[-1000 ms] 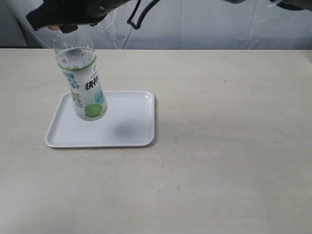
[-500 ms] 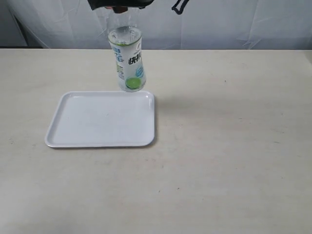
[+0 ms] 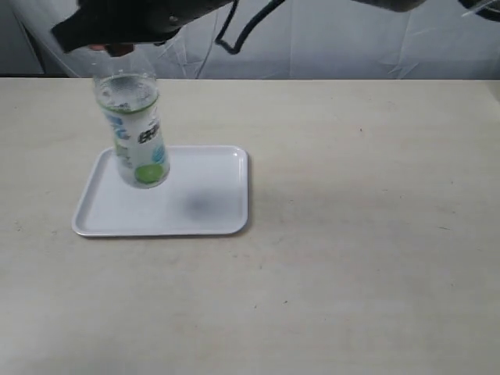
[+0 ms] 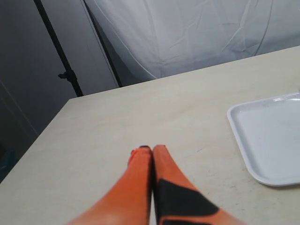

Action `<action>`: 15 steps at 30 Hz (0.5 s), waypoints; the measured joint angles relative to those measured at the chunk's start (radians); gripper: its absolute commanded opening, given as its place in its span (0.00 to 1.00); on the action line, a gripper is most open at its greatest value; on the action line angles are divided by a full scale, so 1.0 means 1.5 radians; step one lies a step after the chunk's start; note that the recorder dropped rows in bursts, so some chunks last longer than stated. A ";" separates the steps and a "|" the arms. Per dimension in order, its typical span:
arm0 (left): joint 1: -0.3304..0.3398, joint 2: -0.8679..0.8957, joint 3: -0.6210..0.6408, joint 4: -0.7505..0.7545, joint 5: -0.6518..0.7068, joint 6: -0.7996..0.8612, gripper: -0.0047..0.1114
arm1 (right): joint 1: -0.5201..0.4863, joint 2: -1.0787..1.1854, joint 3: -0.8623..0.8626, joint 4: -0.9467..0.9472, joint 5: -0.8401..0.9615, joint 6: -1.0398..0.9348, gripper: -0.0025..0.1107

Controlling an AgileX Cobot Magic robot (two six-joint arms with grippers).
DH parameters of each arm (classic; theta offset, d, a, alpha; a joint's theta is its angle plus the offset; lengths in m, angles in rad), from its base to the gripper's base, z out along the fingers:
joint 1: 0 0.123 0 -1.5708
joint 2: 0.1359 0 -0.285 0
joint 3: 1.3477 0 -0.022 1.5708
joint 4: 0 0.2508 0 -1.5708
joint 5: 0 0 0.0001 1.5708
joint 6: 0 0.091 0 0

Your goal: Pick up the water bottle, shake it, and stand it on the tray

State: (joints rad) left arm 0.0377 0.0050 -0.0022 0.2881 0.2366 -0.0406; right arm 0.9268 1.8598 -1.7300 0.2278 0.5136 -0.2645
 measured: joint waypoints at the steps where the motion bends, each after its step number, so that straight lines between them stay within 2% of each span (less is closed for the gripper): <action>1: 0.000 0.000 0.000 0.000 0.000 0.000 0.04 | -0.018 -0.003 0.000 -0.027 0.012 0.025 0.01; 5: 0.000 0.000 0.000 0.000 0.000 0.000 0.04 | -0.091 -0.022 0.000 -0.089 0.028 0.093 0.01; 8: 0.000 0.000 0.000 0.000 0.000 0.000 0.04 | -0.100 -0.039 0.000 -0.064 0.023 0.071 0.01; 15: 0.000 0.000 0.000 0.000 0.000 0.000 0.04 | 0.011 -0.036 0.000 0.112 -0.001 -0.072 0.01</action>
State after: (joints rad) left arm 0.0377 0.0050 -0.0022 0.2881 0.2366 -0.0406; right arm 0.9435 1.8061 -1.7300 0.3956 0.5116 -0.3731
